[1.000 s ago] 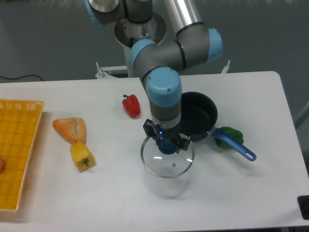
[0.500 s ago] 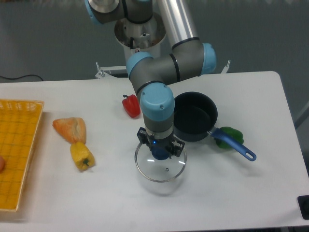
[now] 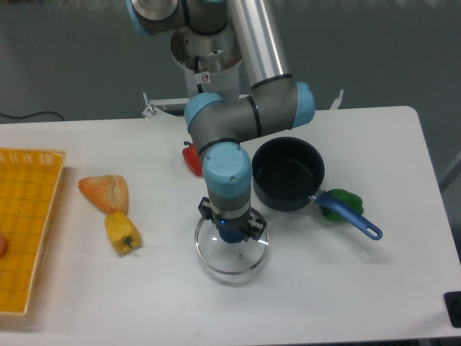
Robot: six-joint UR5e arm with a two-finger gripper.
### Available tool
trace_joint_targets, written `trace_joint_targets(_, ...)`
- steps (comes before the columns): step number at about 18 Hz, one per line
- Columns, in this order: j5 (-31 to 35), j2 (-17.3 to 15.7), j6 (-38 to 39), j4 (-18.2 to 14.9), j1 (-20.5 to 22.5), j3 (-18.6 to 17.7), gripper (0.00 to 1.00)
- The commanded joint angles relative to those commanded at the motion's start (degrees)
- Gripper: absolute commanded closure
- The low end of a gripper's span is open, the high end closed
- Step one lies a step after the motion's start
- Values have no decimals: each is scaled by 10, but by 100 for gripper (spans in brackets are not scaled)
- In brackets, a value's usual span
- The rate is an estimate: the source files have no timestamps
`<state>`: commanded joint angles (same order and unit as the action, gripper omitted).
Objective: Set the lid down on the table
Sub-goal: 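Lower the glass lid flat onto the table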
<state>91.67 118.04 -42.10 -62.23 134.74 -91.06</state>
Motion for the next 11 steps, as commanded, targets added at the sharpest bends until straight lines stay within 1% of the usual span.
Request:
trace_joint_targets(7, 6, 2, 1, 3, -3, -3, 30)
trace_joint_targets(11, 6, 9, 1, 4, -4, -3, 29)
